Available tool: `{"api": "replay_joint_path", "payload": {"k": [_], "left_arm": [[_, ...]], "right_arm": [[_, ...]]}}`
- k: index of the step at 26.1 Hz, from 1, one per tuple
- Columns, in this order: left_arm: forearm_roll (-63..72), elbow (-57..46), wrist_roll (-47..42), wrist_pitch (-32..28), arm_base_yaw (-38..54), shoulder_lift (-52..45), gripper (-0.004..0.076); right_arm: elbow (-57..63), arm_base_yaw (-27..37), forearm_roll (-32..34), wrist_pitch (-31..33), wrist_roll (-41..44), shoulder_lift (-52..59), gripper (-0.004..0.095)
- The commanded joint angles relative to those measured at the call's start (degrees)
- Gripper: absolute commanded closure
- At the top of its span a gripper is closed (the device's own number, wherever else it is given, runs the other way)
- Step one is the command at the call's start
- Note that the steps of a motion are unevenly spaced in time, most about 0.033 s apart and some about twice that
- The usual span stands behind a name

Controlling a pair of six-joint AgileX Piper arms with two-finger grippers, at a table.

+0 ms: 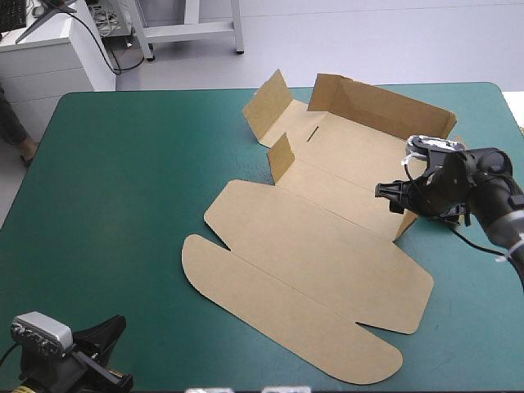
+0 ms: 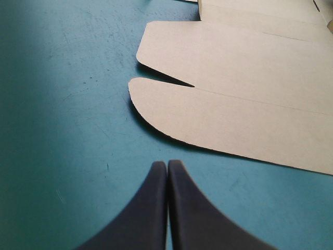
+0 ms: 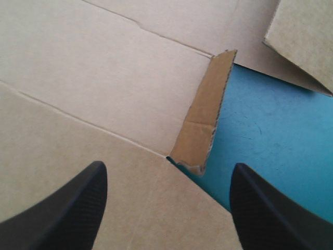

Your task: Fold the box

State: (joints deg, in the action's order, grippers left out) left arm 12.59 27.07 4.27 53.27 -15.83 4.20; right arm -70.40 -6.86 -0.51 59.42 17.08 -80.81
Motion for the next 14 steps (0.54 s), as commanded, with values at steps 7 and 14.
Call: {"api": "replay_joint_path", "payload": {"k": [7, 14], "left_arm": [[0.74, 1.64, 0.84, -4.03, -0.44, 0.93, 0.0732], [0.74, 1.64, 0.84, -4.03, -0.44, 0.93, 0.0732]], "right_arm": [[-3.36, 4.64, 0.51, 0.99, 2.05, -6.77, 0.0305], [-3.36, 6.6, -4.13, -1.33, -2.56, -10.31, 0.0413]]}}
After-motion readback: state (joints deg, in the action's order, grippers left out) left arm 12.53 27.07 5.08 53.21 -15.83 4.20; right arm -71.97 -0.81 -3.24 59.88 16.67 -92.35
